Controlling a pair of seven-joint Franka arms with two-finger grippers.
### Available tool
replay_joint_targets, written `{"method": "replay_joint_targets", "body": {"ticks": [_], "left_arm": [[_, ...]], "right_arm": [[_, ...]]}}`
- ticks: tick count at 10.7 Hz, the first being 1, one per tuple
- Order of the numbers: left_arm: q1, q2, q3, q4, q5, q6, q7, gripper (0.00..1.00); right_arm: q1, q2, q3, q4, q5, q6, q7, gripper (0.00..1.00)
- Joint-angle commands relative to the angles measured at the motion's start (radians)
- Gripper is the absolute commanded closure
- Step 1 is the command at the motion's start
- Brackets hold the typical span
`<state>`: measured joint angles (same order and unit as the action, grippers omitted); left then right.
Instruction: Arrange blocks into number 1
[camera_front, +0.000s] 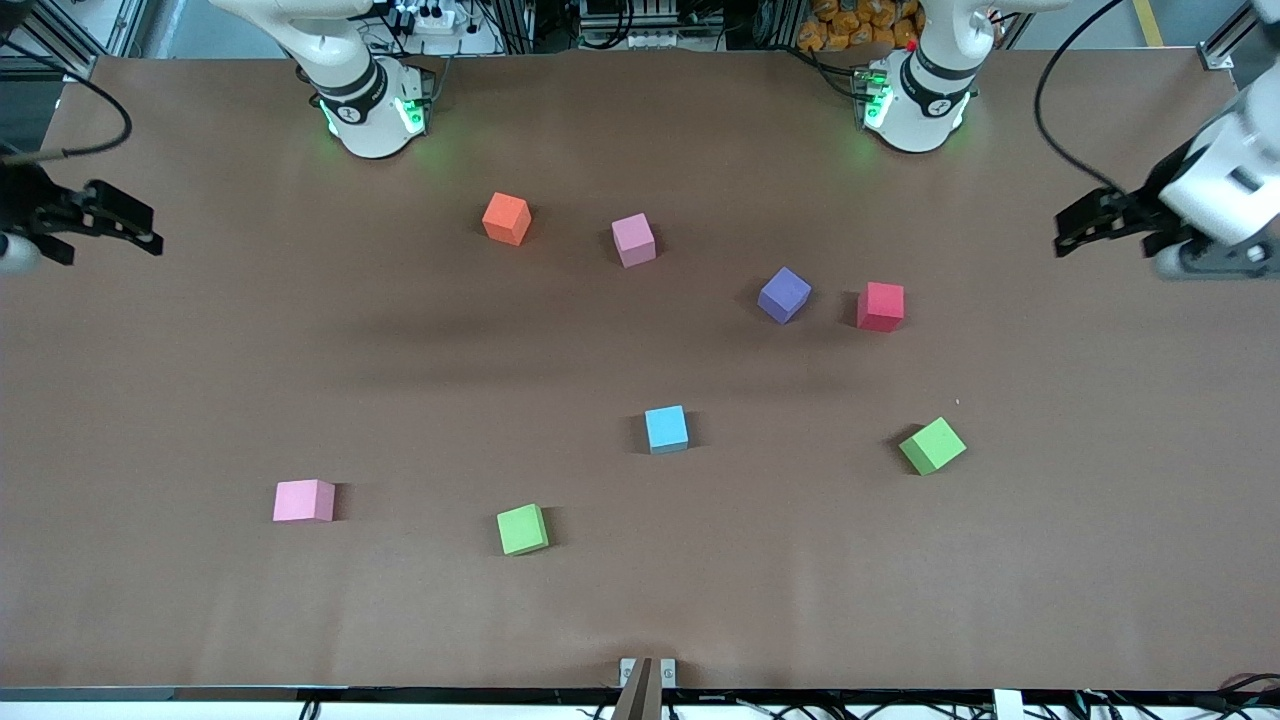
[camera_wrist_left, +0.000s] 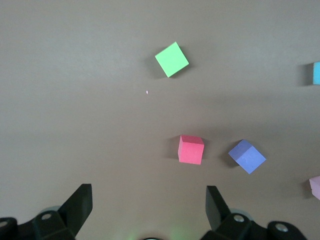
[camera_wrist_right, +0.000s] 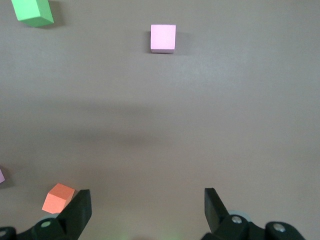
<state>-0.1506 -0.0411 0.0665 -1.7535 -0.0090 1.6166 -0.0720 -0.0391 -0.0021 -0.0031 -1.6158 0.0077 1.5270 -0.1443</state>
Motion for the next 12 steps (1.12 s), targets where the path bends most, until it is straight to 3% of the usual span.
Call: {"method": "replay_joint_targets", "body": {"ticks": [1, 3, 8, 10, 12], "left_arm": [[-0.021, -0.005, -0.005, -0.127, -0.026, 0.087, -0.017, 0.00], [-0.035, 0.009, -0.042, -0.175, -0.048, 0.135, -0.028, 0.00], [-0.235, 0.128, -0.223, -0.175, -0.127, 0.270, -0.464, 0.00], [-0.405, 0.208, -0.226, -0.175, -0.135, 0.379, -0.654, 0.00], [-0.510, 0.288, -0.226, -0.173, -0.137, 0.469, -0.721, 0.00]], "right_arm": [[-0.005, 0.120, 0.012, 0.020, 0.018, 0.025, -0.004, 0.00], [-0.001, 0.216, 0.014, 0.024, 0.017, 0.086, -0.014, 0.00], [0.015, 0.368, 0.012, 0.096, 0.002, 0.137, -0.075, 0.00], [-0.017, 0.417, 0.009, 0.120, 0.001, 0.139, -0.104, 0.00], [-0.015, 0.477, 0.009, 0.172, 0.005, 0.140, -0.107, 0.00]]}}
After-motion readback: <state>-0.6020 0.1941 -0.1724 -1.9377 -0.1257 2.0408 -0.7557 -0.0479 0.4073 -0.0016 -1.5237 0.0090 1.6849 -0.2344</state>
